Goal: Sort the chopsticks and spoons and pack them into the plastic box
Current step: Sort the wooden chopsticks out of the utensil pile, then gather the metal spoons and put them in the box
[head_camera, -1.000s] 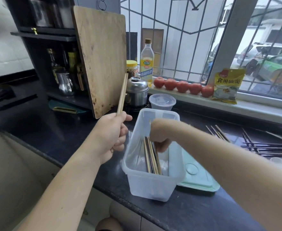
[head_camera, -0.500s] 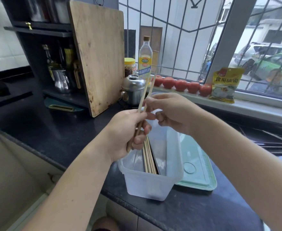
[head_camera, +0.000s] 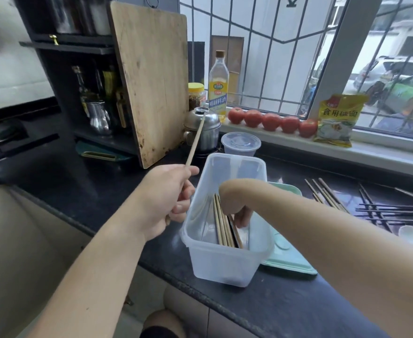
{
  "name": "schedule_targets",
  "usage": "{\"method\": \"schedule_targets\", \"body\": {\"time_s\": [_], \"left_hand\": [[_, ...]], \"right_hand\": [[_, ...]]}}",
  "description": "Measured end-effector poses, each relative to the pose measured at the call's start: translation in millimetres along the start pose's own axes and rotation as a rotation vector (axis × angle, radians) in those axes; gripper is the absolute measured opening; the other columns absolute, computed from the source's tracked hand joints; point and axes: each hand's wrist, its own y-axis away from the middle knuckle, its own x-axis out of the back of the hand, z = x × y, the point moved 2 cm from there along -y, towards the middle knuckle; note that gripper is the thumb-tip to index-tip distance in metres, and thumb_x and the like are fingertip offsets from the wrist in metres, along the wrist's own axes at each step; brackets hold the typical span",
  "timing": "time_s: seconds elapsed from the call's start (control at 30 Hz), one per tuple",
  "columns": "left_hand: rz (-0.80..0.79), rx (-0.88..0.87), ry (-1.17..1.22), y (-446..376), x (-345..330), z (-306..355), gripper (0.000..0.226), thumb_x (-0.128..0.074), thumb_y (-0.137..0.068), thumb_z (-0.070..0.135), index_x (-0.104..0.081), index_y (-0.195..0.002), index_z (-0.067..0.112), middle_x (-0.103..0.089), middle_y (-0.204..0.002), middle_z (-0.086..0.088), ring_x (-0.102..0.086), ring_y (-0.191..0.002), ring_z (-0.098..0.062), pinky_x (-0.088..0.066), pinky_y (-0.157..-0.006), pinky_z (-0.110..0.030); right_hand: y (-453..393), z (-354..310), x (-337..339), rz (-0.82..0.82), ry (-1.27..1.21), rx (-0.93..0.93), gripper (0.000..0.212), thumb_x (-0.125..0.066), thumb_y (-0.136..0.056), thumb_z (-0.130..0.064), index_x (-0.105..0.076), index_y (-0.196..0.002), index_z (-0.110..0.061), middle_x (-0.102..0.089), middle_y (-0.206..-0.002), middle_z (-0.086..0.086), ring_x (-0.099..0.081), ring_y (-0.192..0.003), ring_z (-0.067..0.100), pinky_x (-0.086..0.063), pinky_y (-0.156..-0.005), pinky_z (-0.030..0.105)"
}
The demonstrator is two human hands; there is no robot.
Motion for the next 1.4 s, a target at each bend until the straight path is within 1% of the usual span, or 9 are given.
{"method": "schedule_targets", "body": {"time_s": [0.07, 0.2, 0.3, 0.5, 0.73, 0.9, 1.13, 1.27, 1.4], "left_hand": [[-0.026, -0.023, -0.048, 4.1, -2.1, 4.4, 0.031, -0.038, -0.107, 0.01, -0.054, -0.133, 0.01, -0.054, -0.062, -0.008, -0.04, -0.041, -0.015, -0.03, -0.038, -0.024], [-0.107, -0.068, -0.263, 12.2, -12.3, 15.2, 0.061, -0.031, -0.104, 0.002, -0.039, -0.144, 0.048, -0.075, -0.081, -0.02, -0.062, -0.053, -0.027, -0.053, -0.047, -0.033], [-0.153, -0.062, -0.516, 2.4, -39.8, 18.8, 0.037, -0.028, -0.104, 0.006, -0.055, -0.126, 0.019, -0.074, -0.07, -0.011, -0.065, -0.051, -0.024, -0.051, -0.047, -0.032], [-0.423, 0.078, -1.347, -45.3, -92.7, -11.7, 0.029, -0.038, -0.104, 0.021, -0.061, -0.103, 0.003, -0.079, -0.085, -0.01, -0.067, -0.057, -0.02, -0.05, -0.051, -0.025], [-0.559, 0.26, -1.682, -67.9, -97.3, -52.7, 0.034, -0.04, -0.101, 0.02, -0.067, -0.109, 0.001, -0.08, -0.09, -0.012, -0.065, -0.064, -0.027, -0.053, -0.061, -0.03], [-0.469, 0.222, -1.585, -65.4, -99.3, -38.5, 0.028, -0.044, -0.104, 0.026, -0.058, -0.12, 0.008, -0.075, -0.075, -0.01, -0.057, -0.047, -0.02, -0.047, -0.047, -0.023], [-0.096, -0.336, -1.265, -21.0, -130.3, 30.2, 0.029, -0.051, -0.104, 0.035, -0.069, -0.093, 0.016, -0.069, -0.073, -0.005, -0.065, -0.066, -0.021, -0.044, -0.058, -0.028], [-0.273, -0.474, -0.649, 30.4, -209.7, 7.7, 0.015, -0.056, -0.102, 0.022, -0.068, -0.092, 0.021, -0.06, -0.053, 0.0, -0.05, -0.043, -0.011, -0.042, -0.044, -0.025], [-0.378, -0.518, -0.649, 37.0, -289.6, -84.7, 0.015, -0.056, -0.099, 0.016, -0.065, -0.097, 0.028, -0.063, -0.063, 0.002, -0.059, -0.058, -0.02, -0.049, -0.056, -0.036]], "right_hand": [[7.0, 3.6, 9.1, 0.101, 0.016, 0.108, 0.029, -0.055, -0.102, -0.019, -0.056, -0.078, -0.003, -0.071, -0.065, 0.011, -0.074, -0.066, 0.022, -0.063, -0.067, 0.032], [49.1, 39.2, 48.3, 0.627, -0.227, 0.367, 0.026, -0.054, -0.099, -0.018, -0.068, -0.083, -0.004, -0.071, -0.071, 0.007, -0.067, -0.052, 0.016, -0.055, -0.046, 0.027], [70.0, 88.8, 46.9, 0.884, -0.519, 0.441, 0.026, -0.055, -0.097, -0.016, -0.073, -0.081, -0.008, -0.071, -0.065, 0.003, -0.064, -0.044, 0.01, -0.057, -0.048, 0.034], [78.1, 147.6, 18.3, 0.878, -0.608, 0.408, 0.023, -0.057, -0.097, -0.025, -0.071, -0.08, -0.026, -0.071, -0.066, -0.004, -0.067, -0.051, 0.015, -0.06, -0.059, 0.05], [86.0, 173.5, 1.7, 0.807, -0.598, 0.386, 0.022, -0.055, -0.1, -0.027, -0.07, -0.084, -0.028, -0.072, -0.068, -0.008, -0.068, -0.054, 0.011, -0.061, -0.062, 0.051], [81.4, 177.0, -3.9, 0.764, -0.629, 0.402, 0.023, -0.057, -0.1, -0.026, -0.071, -0.083, -0.026, -0.072, -0.069, -0.005, -0.067, -0.055, 0.013, -0.06, -0.063, 0.052], [91.2, 223.5, -34.7, 0.748, -0.804, 0.363, 0.021, -0.056, -0.096, -0.03, -0.072, -0.084, -0.026, -0.073, -0.073, 0.0, -0.068, -0.058, 0.019, -0.059, -0.065, 0.051], [108.8, 262.1, -76.1, 0.8, -0.966, 0.309, 0.022, -0.056, -0.099, -0.017, -0.072, -0.084, -0.016, -0.069, -0.066, 0.0, -0.062, -0.053, 0.016, -0.053, -0.054, 0.038], [136.7, 315.4, -129.1, 0.854, -0.997, 0.193, 0.024, -0.057, -0.099, -0.018, -0.071, -0.08, -0.016, -0.067, -0.066, 0.005, -0.058, -0.053, 0.012, -0.048, -0.055, 0.029]]}}
